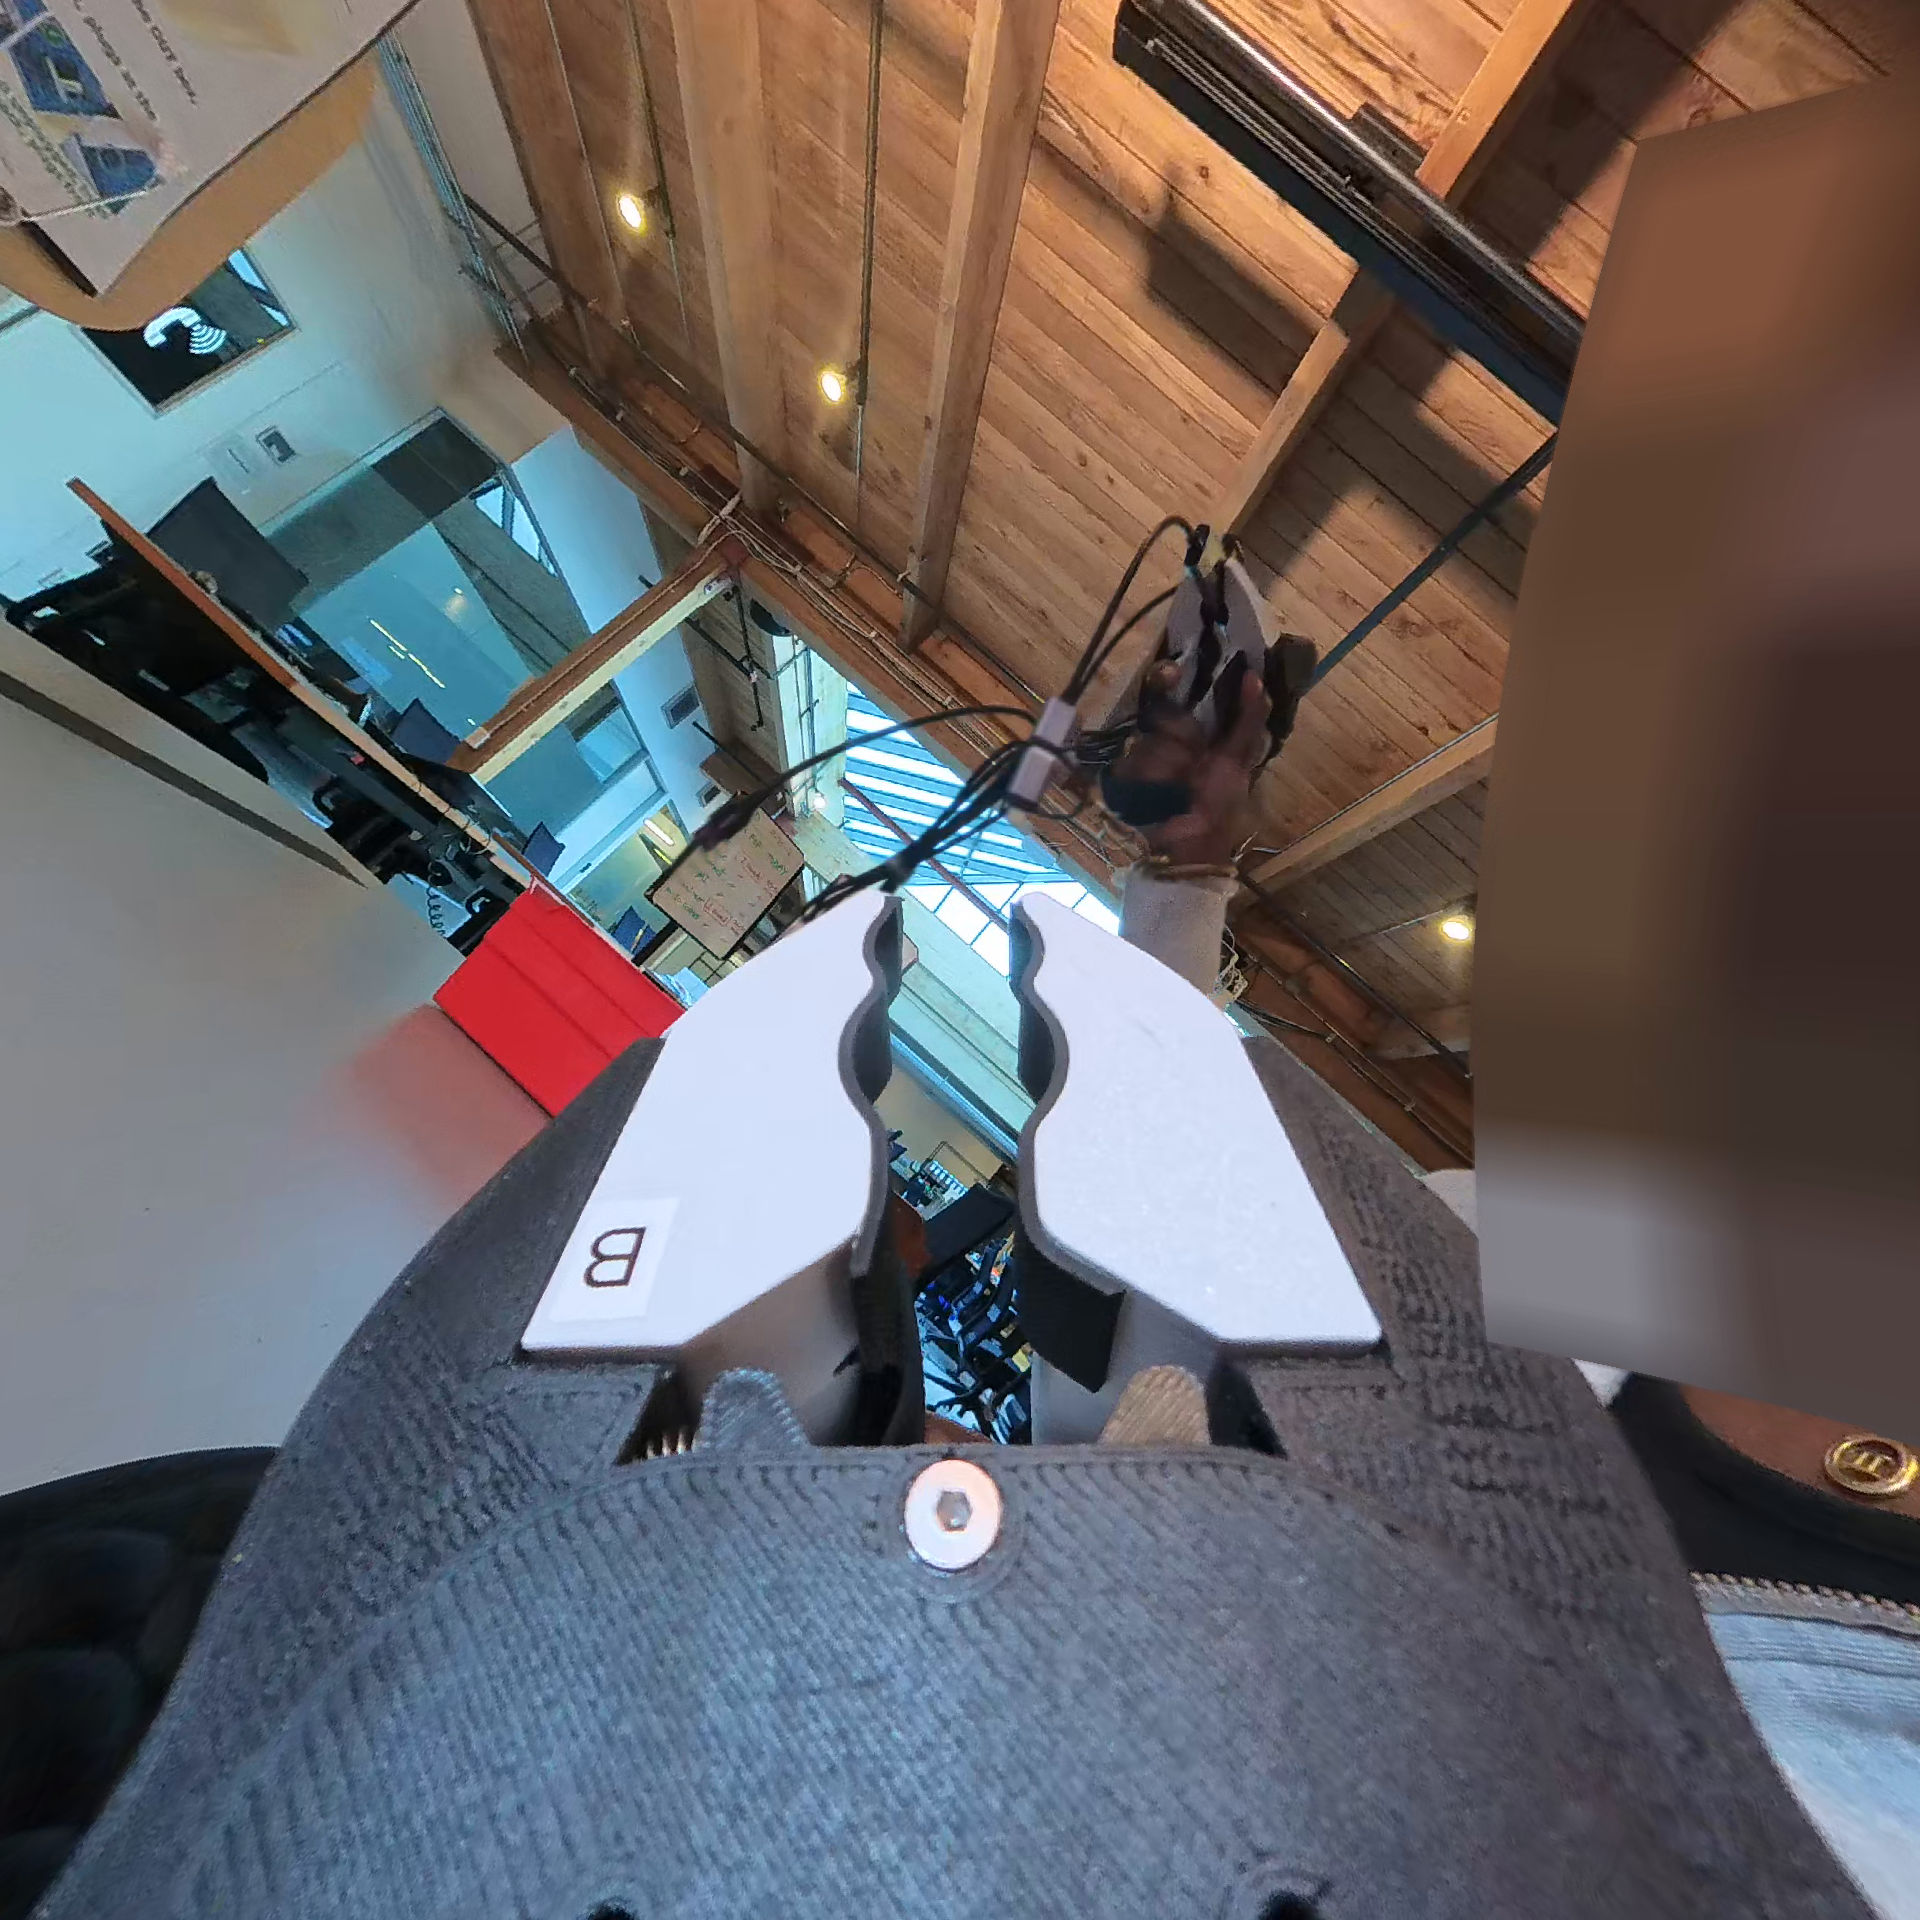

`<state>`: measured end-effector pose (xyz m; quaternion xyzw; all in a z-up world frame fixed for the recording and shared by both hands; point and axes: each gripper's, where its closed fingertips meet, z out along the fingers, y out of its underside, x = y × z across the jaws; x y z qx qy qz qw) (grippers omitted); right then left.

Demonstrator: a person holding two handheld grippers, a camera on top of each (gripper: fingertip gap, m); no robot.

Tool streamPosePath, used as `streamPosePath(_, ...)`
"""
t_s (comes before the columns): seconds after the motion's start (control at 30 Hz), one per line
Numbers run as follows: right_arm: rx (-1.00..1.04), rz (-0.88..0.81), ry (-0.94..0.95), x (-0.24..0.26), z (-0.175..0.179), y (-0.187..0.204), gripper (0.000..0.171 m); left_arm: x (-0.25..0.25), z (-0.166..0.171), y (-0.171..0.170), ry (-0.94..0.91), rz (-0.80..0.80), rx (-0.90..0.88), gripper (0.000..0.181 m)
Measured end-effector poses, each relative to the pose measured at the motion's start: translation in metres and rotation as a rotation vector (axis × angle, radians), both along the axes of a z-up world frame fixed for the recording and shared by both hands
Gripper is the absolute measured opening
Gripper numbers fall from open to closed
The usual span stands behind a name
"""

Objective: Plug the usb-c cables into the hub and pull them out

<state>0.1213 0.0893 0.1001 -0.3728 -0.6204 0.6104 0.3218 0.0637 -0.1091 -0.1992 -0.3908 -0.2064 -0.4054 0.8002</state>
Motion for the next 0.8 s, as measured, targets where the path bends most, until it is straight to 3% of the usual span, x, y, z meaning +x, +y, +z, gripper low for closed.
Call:
streamPosePath(0.1,0.0,-0.109,0.03,0.02,0.031,0.044,0.009,0.0,0.0,0.0,-0.001,-0.001,-0.003,0.021)
streamPosePath(0.2,-0.035,-0.197,-0.011,0.035,0.028,0.089,0.009,0.0,-0.001,0.001,0.001,-0.003,-0.006,0.021)
streamPosePath(0.37,-0.042,-0.2,-0.19,0.055,-0.021,0.14,0.01,0.001,-0.001,0.002,0.002,-0.004,-0.01,0.02)
streamPosePath(0.6,-0.115,-0.156,-0.285,0.07,-0.069,0.193,0.009,-0.002,-0.004,0.005,-0.02,-0.009,-0.026,0.02)
streamPosePath(0.8,-0.002,-0.196,-0.564,0.062,-0.156,0.228,0.009,-0.003,-0.004,0.006,-0.028,-0.009,-0.03,0.02)
